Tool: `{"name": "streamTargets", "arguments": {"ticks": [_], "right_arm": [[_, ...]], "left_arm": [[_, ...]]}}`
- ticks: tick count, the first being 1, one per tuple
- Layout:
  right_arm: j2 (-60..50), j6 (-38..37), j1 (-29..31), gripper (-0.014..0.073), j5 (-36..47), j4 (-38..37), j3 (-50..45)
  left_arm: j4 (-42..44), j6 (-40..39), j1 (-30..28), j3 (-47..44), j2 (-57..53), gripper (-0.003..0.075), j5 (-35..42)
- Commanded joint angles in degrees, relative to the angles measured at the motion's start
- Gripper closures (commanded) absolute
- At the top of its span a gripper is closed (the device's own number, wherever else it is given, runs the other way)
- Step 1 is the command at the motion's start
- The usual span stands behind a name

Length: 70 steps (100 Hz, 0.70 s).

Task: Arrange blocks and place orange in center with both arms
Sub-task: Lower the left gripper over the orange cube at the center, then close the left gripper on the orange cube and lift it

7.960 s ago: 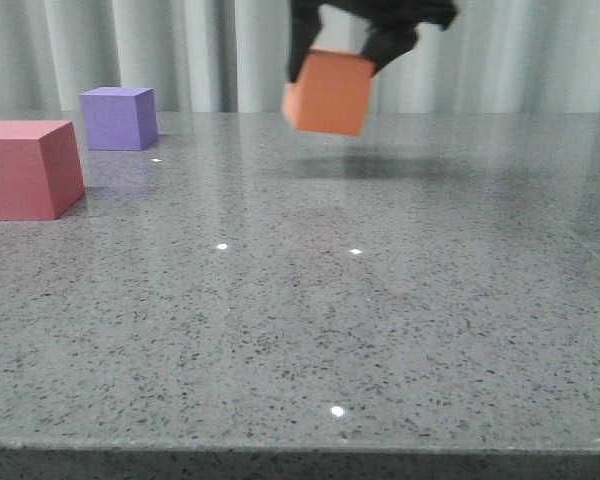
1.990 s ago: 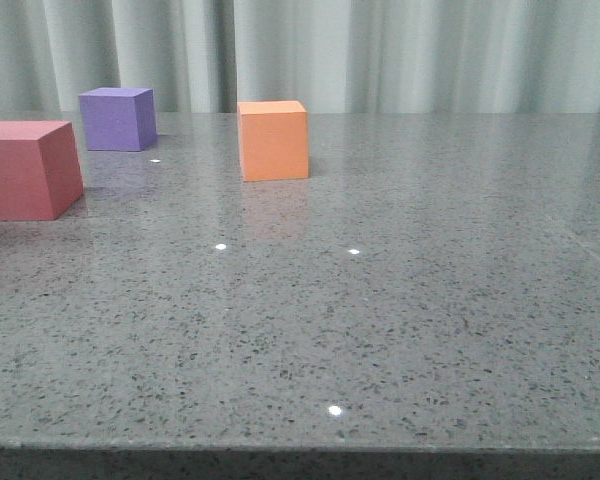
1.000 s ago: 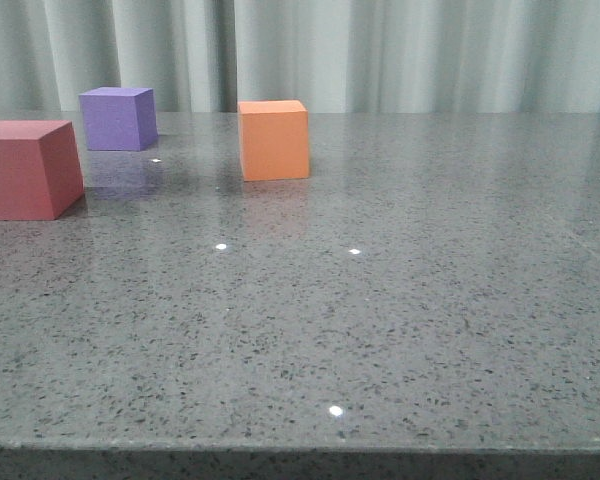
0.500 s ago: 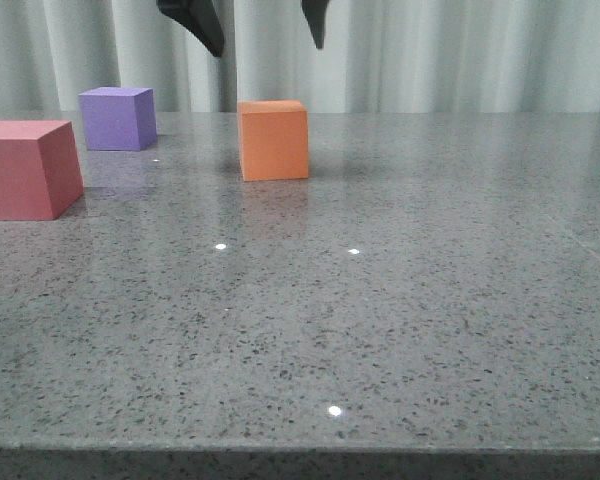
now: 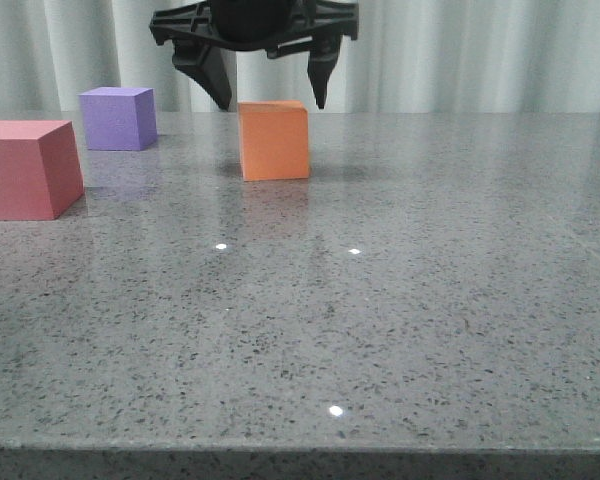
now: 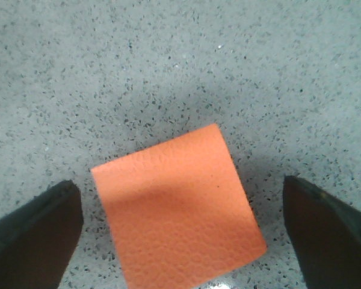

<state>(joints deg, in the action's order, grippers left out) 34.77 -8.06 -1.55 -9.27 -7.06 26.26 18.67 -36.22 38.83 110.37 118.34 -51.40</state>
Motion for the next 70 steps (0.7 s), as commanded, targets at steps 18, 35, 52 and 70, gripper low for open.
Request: {"name": "streamTargets", "arguments": {"ticks": [18, 35, 52, 70], "right_arm": [[-0.1, 0.4, 0.4, 0.0662, 4.8, -0.9, 1.5], [-0.1, 0.4, 0.4, 0.0662, 4.8, -0.9, 1.5], [-0.1, 0.4, 0.4, 0.0662, 4.8, -0.9, 1.5], [-0.1, 0.4, 0.4, 0.0662, 4.8, -0.9, 1.5]], "left_arm": [[1.3, -0.6, 0.2, 1.8, -0.1, 0.0139, 2.6], [1.3, -0.6, 0.2, 2.0, 0.0, 0.0309, 2.4], [1.3, 1.8, 0.3, 4.2, -0.6, 0.0353, 0.0], [0.9, 5.9, 0.3, 4.7, -5.1, 0.0353, 0.0]]}}
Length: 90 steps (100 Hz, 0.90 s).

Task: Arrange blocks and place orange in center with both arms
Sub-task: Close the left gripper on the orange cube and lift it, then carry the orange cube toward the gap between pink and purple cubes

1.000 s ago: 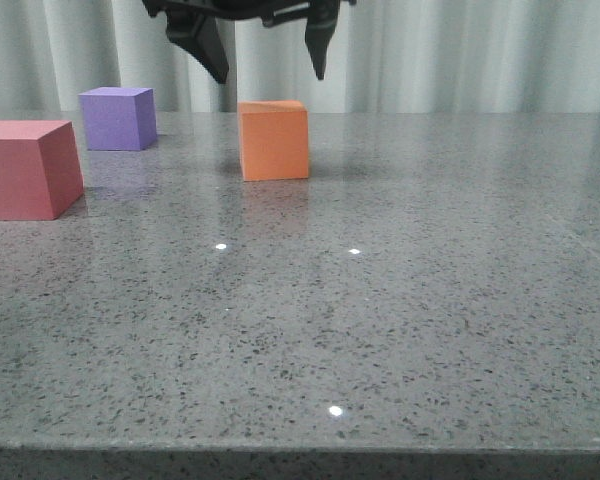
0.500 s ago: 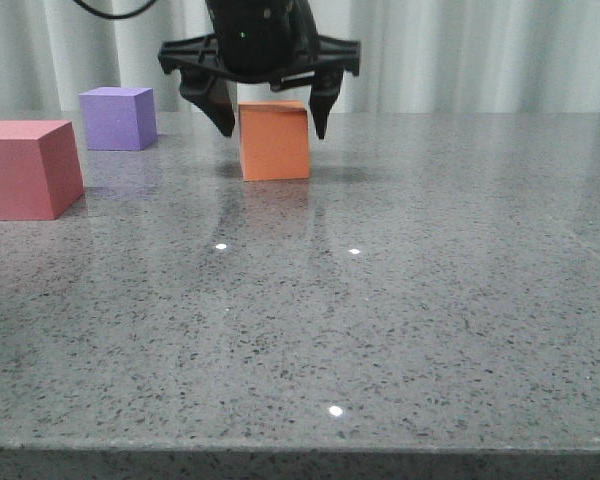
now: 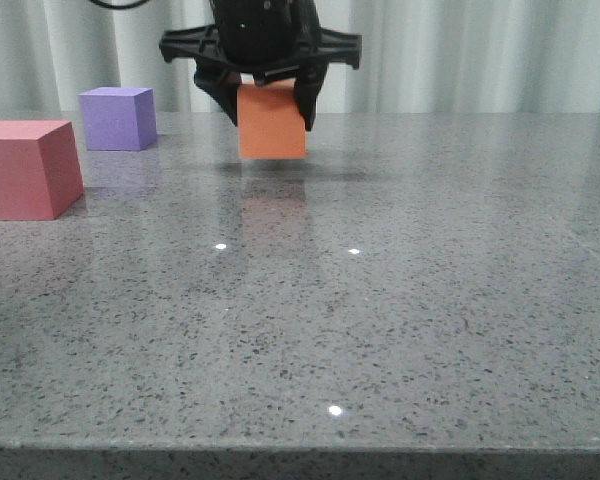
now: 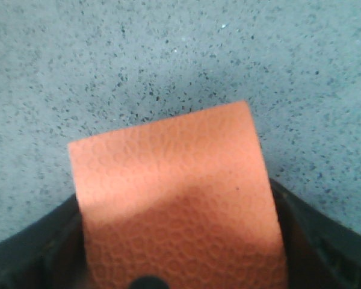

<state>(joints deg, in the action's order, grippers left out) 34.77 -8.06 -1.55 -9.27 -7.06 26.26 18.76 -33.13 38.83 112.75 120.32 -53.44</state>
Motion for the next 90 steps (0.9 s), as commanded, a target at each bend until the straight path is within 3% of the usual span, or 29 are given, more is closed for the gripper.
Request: {"name": "streamTargets", "arguments": {"ticks": [1, 28, 50, 90], "right_arm": [[-0.1, 0.4, 0.4, 0.0662, 4.8, -0.9, 1.5], [-0.1, 0.4, 0.4, 0.0662, 4.8, -0.9, 1.5], [-0.1, 0.4, 0.4, 0.0662, 4.8, -0.9, 1.5], [-0.1, 0.4, 0.4, 0.0662, 4.8, -0.9, 1.5]], "left_arm": [[0.7, 3.8, 0.3, 2.3, -7.9, 0.0353, 2.0], [-1.2, 13.0, -2.8, 1.4, -17.6, 0.0353, 0.1], [-12.0, 23.7, -11.0, -4.6, -23.9, 0.0353, 1.0], [-14.8, 28.6, -21.6, -18.3, -26.9, 0.0353, 9.7]]}}
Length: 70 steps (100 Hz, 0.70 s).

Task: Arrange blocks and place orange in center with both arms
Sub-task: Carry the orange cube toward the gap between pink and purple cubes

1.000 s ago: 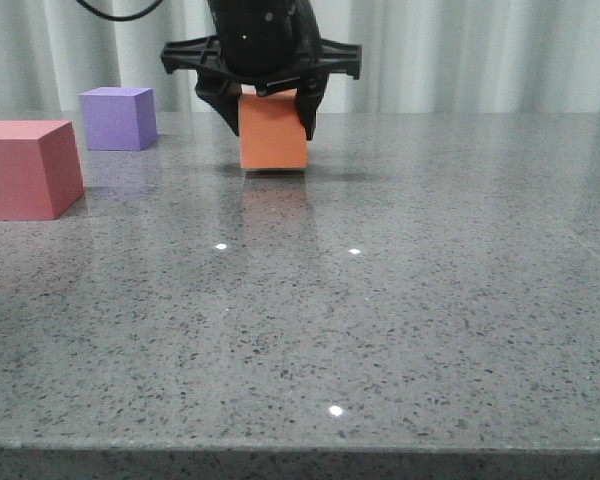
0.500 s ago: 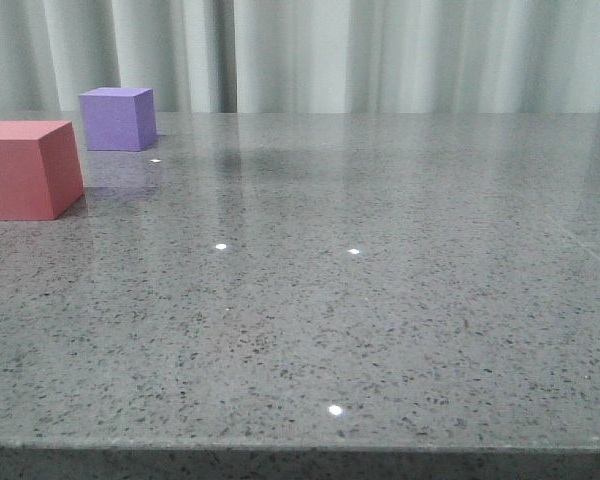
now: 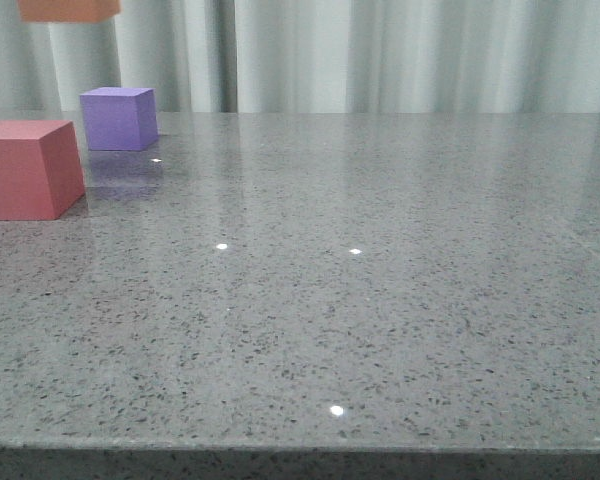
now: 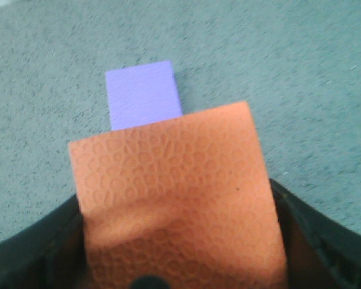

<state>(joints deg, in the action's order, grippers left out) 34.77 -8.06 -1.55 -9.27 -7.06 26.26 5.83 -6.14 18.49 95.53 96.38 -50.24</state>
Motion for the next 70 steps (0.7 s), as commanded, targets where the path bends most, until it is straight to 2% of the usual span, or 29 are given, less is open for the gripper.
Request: {"name": "streamTargets", "arguments": {"ticks": [1, 16, 27, 50, 70], "right_arm": [[-0.1, 0.4, 0.4, 0.0662, 4.8, -0.9, 1.5], [-0.1, 0.4, 0.4, 0.0662, 4.8, -0.9, 1.5], [-0.1, 0.4, 0.4, 0.0662, 4.8, -0.9, 1.5], [-0.1, 0.4, 0.4, 0.0662, 4.8, -0.9, 1.5], [-0.1, 0.4, 0.4, 0.0662, 4.8, -0.9, 1.5]], "left_arm": [[-2.0, 1.6, -1.3, -1.5, -3.0, 0.0353, 6.8], [-2.9, 1.6, -3.5, -5.9, -2.9, 0.0353, 11.7], [-3.9, 1.6, -4.7, -7.7, -1.9, 0.0353, 12.6], [-5.0, 1.9, -5.0, -7.8, 2.3, 0.0353, 14.7], [-9.3, 5.6, -5.0, -7.8, 4.8, 0.0353, 15.5]]}}
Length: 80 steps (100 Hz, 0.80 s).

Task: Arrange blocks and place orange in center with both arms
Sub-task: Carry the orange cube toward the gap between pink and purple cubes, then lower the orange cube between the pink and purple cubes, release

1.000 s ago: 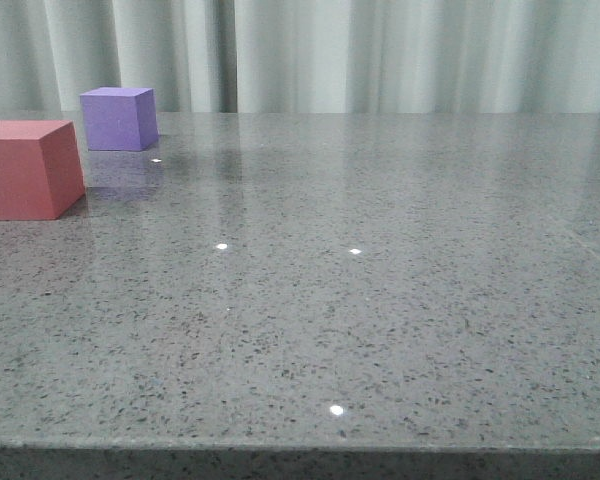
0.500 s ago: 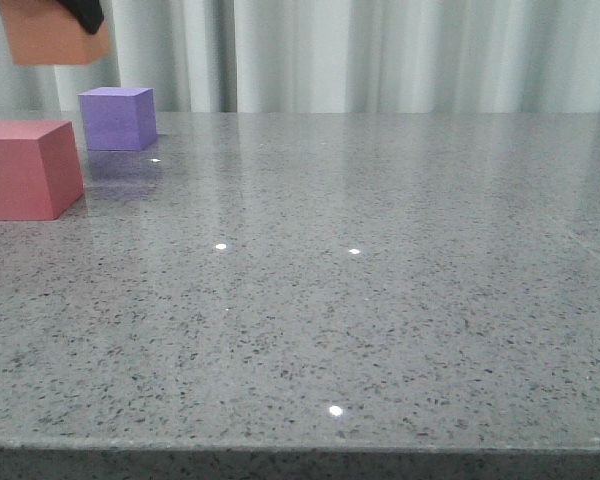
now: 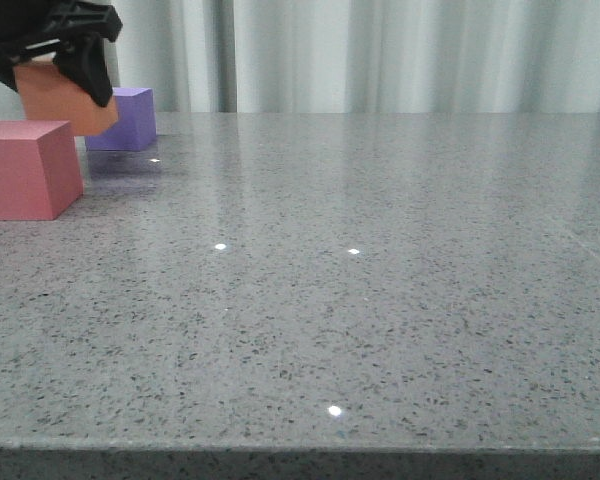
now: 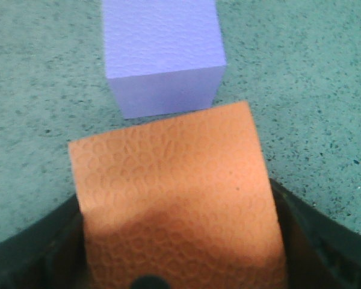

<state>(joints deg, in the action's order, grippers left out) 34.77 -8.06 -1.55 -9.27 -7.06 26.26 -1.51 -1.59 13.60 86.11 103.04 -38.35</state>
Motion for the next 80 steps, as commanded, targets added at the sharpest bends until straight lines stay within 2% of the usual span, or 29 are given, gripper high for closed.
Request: {"name": "streamTargets", "arguments": {"ticks": [1, 38, 45, 55, 62, 80], "right_arm": [[-0.1, 0.4, 0.4, 0.0662, 4.8, -0.9, 1.5], [-0.1, 0.4, 0.4, 0.0662, 4.8, -0.9, 1.5], [-0.1, 0.4, 0.4, 0.0662, 4.8, -0.9, 1.5], [-0.1, 0.4, 0.4, 0.0662, 4.8, -0.9, 1.5], [-0.1, 0.4, 0.4, 0.0662, 4.8, -0.9, 1.5], [-0.1, 0.4, 0.4, 0.0662, 4.8, -0.9, 1.5]], "left_arm": [[-1.9, 1.1, -0.1, 1.6, -1.7, 0.0353, 3.6], [-1.7, 1.1, -0.1, 1.6, 1.5, 0.0344, 3.6], [-1.7, 1.1, -0.1, 1.6, 1.5, 0.0281, 3.5], [-1.7, 1.2, -0.1, 1.6, 1.5, 0.0112, 3.5], [-1.7, 1.2, -0.1, 1.6, 1.5, 0.0022, 3.9], [-1.7, 1.2, -0.1, 1.6, 0.2, 0.0052, 4.5]]}}
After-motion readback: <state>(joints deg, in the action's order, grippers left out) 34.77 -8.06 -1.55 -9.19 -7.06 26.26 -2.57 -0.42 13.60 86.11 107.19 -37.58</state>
